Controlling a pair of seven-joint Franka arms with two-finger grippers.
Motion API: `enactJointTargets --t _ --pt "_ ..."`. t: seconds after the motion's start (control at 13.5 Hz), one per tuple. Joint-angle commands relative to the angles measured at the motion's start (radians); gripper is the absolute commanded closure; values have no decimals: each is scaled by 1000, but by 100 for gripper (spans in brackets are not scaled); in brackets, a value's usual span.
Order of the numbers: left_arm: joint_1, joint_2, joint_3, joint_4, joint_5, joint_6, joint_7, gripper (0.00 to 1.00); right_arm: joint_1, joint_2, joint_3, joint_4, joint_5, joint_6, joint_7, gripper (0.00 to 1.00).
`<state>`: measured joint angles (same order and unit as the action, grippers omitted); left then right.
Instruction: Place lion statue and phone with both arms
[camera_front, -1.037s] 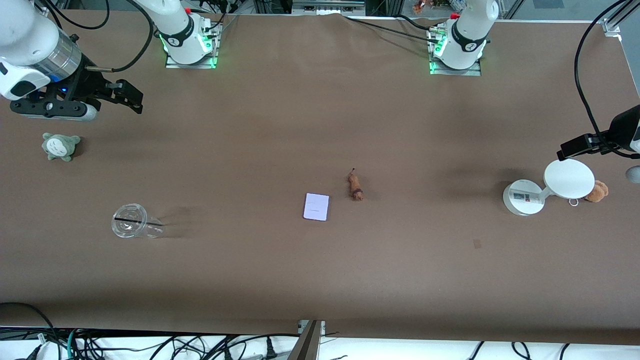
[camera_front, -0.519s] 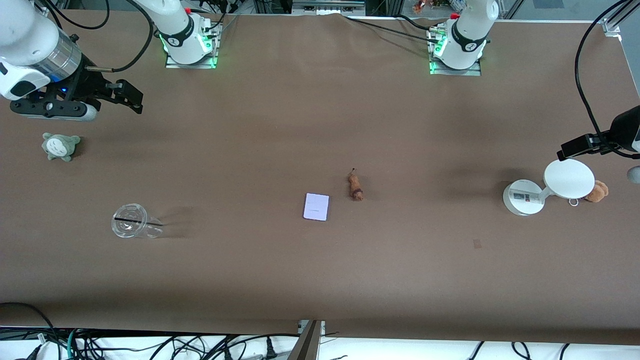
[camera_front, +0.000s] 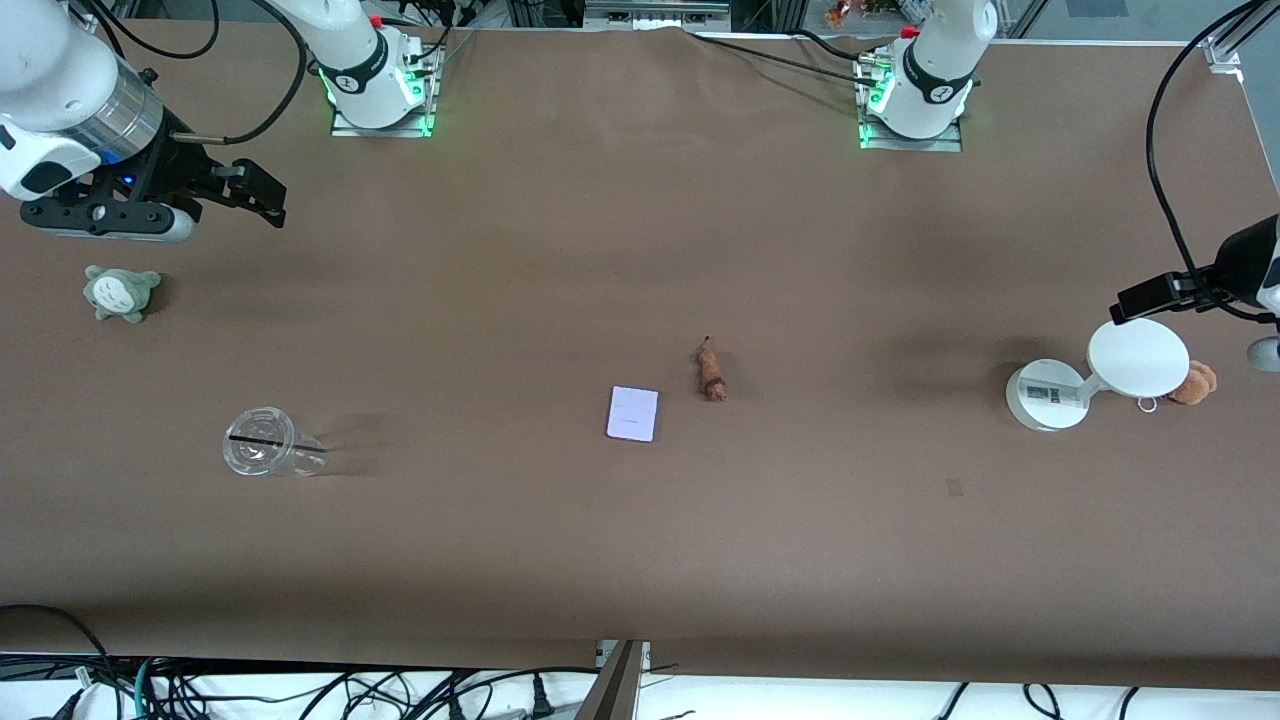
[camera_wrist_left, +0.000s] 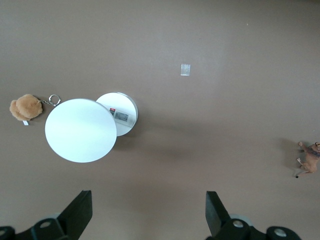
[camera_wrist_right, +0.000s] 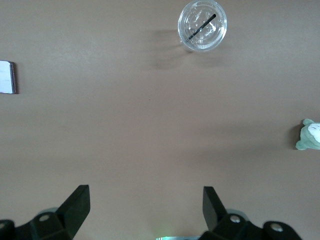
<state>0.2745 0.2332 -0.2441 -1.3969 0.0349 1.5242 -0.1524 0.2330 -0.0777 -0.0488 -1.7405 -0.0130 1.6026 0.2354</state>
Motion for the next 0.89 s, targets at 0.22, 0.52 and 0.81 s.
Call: enactJointTargets --t 0.22,0.52,0.81 --pt "-30 40 -9 32 -21 -6 7 0 -12 -5 7 -2 7 5 -10 0" --pt "-177 132 -7 36 -21 51 -106 0 -12 -5 7 -2 7 5 -10 0" --pt "-306 216 -9 38 -30 187 -283 0 -11 -5 7 -4 7 5 -8 0"
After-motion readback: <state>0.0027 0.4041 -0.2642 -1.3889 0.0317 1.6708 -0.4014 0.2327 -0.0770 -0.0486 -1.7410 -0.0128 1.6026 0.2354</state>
